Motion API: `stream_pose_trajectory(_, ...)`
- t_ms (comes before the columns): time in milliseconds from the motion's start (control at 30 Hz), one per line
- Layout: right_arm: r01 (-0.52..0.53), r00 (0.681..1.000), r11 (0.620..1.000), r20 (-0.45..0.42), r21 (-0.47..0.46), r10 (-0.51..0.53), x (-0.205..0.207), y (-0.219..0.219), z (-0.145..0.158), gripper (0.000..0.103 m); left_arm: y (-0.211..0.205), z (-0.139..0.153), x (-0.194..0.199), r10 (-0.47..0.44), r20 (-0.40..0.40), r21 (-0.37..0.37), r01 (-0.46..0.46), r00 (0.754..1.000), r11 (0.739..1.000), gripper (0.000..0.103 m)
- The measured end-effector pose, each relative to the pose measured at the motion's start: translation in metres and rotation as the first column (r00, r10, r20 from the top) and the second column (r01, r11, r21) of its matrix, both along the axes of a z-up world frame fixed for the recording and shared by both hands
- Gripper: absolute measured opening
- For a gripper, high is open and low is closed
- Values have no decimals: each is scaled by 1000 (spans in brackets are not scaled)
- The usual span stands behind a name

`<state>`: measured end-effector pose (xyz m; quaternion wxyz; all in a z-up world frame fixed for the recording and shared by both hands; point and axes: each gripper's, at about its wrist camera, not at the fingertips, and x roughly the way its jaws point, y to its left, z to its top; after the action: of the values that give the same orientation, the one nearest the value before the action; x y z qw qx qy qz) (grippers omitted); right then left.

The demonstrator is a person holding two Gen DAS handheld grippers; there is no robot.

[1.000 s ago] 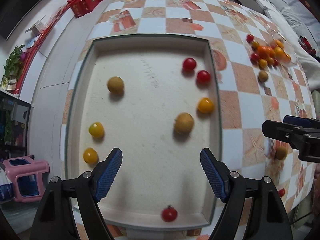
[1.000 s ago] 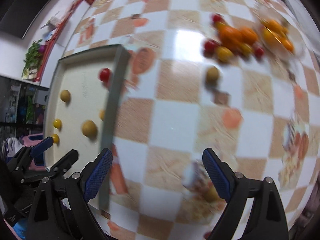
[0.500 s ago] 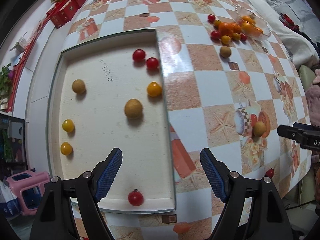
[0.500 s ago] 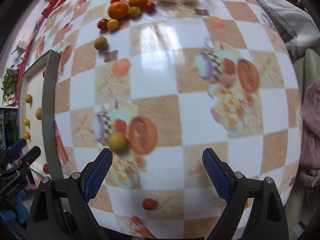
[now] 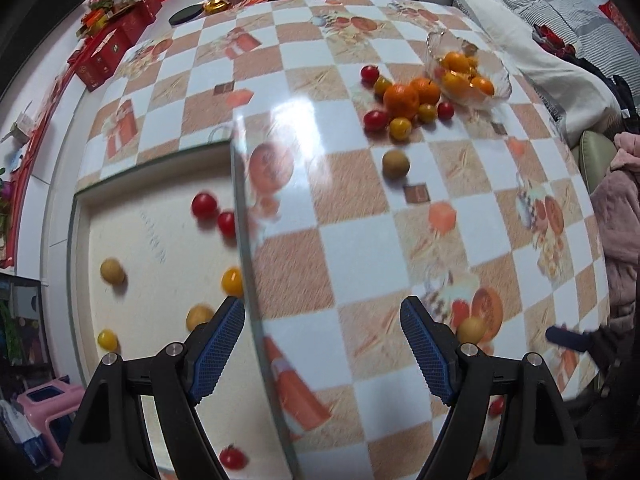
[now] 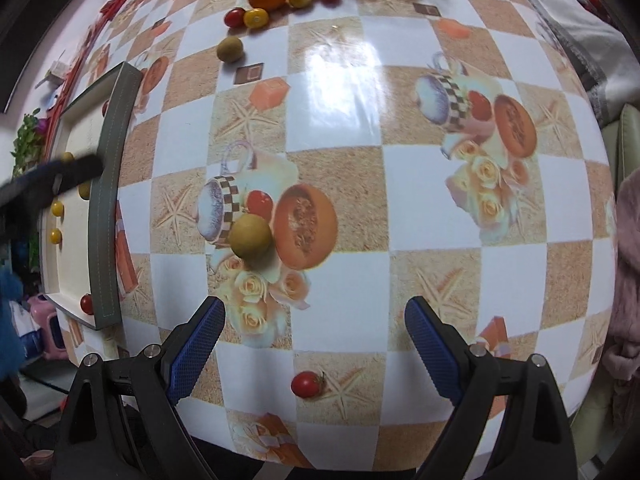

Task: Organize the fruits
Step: 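Move both open tools back toward the brown fruits on the table, then grasp a brown round fruit with the left tool while the right tool grasps another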

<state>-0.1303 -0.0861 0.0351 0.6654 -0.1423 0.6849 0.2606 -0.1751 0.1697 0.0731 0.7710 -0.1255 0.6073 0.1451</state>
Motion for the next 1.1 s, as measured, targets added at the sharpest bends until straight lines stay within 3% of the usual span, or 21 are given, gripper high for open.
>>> stream_pose_trajectory(300,-19,1000,999,21,49,18,0,13,-5,93,-1,-24,61,-37,3,41,37,999,998,81)
stream_pose_trajectory(867,-74,996,993,51,89,70,-15,65,-19,93,-4,-58,110,-25,-4,21,25,1000,999,81)
stream_pose_trajectory(967,-85,994,991,76,104,78,-17,69,-16,89,-9,-65,114,-44,-13,22,44,999,999,81)
stream_pose_trajectory(1100,-105,992,989,76,100,98,-20,80,-21,70,-14,-68,118,-57,-12,42,57,998,997,81)
